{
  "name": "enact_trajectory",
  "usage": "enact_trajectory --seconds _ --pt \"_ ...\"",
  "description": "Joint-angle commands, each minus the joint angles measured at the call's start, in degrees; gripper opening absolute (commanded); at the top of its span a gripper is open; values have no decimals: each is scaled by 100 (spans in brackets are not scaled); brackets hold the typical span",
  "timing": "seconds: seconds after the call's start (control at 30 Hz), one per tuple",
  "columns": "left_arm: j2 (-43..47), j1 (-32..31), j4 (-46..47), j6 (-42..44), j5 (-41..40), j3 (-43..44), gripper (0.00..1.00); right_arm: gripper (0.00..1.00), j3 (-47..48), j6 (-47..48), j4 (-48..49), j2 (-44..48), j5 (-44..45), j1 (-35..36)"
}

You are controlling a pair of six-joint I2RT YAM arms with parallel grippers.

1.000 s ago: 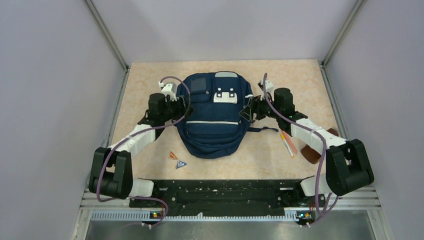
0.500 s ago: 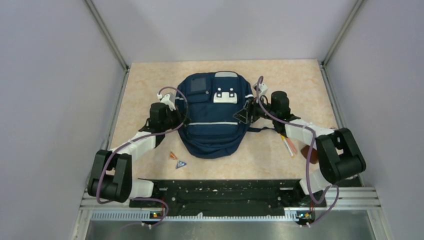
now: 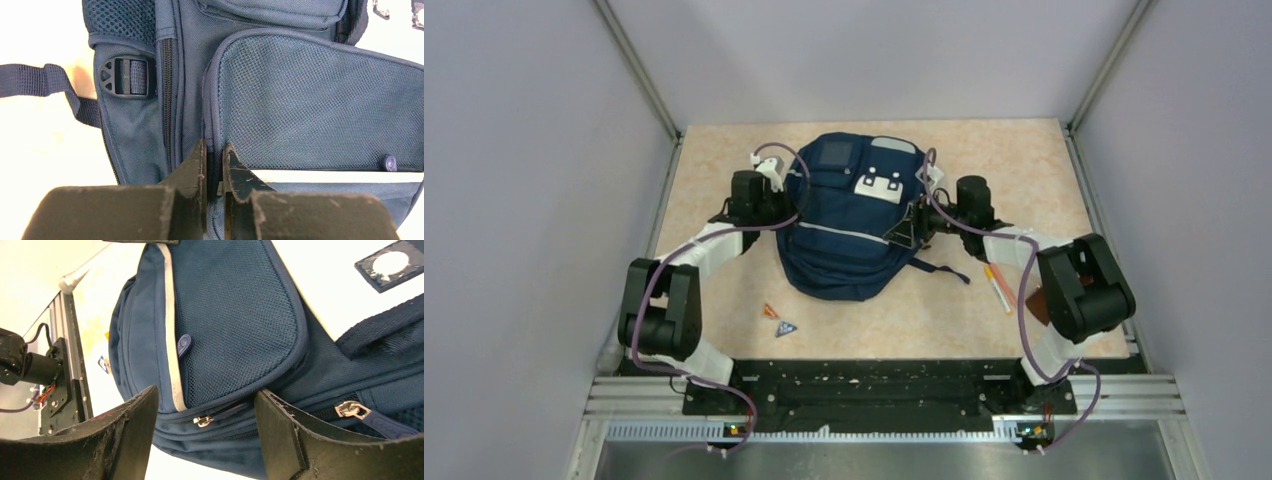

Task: Pack the student bag
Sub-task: Adjust the student bag at the center of the board, then unzip the student bag at the center of the board.

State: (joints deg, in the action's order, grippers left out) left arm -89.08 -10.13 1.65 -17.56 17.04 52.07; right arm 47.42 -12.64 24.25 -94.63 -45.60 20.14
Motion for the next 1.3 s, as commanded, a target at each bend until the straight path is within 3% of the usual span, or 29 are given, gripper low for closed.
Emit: enact_trajectory --seconds 0.0,0.3,0.57,0.67,0.77,1.0,1.27 --pt "-222 80 239 245 -113 422 0 68 167 187 186 -41 -605 148" --pt "-728 249 232 239 129 858 0 57 -679 371 -699 1182 479 996" --pt "-946 327 134 423 413 1128 0 60 -1172 426 -1596 2620 2106 1132" --pt "-947 328 168 387 531 1140 0 62 -1060 436 -1469 2516 2695 1127" --pt "-909 328 137 360 573 1123 0 60 -838 512 -1358 2159 2745 1152" --pt "-862 328 110 237 694 1082 0 63 -742 795 -1265 1671 3690 1876" --pt "-851 328 134 153 779 1068 0 61 -600 939 -1019 1139 4237 2123"
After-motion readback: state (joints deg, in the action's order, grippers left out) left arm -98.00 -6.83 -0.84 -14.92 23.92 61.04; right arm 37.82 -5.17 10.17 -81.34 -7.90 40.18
